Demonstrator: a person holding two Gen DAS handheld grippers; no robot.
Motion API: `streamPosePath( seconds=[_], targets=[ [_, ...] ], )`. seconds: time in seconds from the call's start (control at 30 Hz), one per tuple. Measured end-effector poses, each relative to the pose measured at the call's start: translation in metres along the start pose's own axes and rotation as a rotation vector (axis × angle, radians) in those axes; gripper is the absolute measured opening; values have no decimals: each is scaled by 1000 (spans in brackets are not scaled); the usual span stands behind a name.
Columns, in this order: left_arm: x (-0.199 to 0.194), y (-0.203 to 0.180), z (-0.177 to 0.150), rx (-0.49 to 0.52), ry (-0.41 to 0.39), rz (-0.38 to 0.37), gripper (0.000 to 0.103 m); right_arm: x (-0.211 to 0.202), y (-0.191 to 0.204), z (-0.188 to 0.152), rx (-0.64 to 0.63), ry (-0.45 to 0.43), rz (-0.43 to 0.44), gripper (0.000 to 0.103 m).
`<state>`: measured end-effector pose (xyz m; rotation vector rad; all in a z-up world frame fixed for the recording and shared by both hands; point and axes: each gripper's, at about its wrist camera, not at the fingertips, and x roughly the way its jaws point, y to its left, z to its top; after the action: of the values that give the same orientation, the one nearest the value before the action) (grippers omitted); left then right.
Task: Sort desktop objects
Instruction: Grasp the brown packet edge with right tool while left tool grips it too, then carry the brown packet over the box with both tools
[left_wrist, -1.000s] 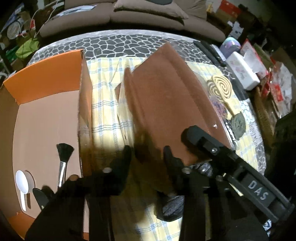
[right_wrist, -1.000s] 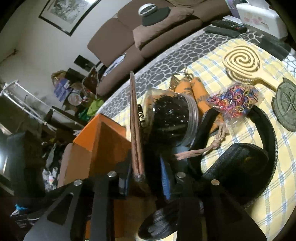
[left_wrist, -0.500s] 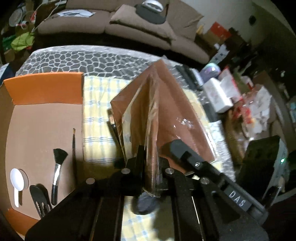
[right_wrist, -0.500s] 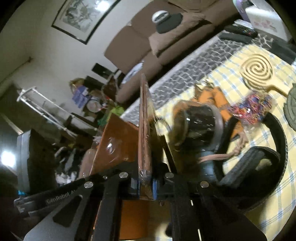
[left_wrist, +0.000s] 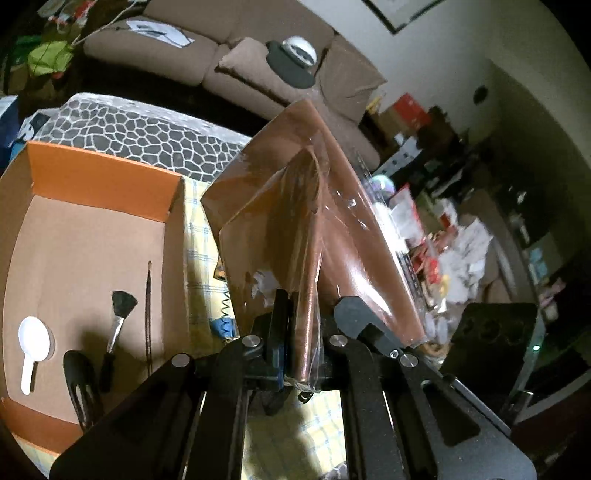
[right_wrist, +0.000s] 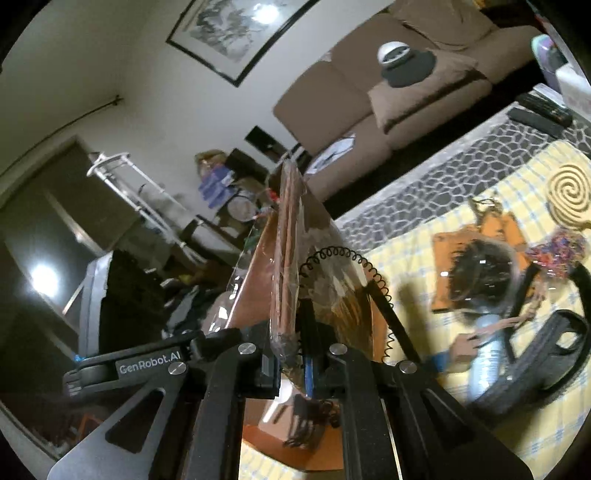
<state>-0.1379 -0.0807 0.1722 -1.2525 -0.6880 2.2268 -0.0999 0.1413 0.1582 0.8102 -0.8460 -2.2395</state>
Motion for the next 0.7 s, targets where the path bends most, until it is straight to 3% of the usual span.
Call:
streamPosePath(
  seconds=[0.47,0.7],
  targets=[
    [-59,88,-4,-119,-102,-73,3,63,63,-39,-179,71,12,8],
    [-56,155,-1,-214,-107,-107,3,116,76,-67,-306,129,-93,8]
  ],
)
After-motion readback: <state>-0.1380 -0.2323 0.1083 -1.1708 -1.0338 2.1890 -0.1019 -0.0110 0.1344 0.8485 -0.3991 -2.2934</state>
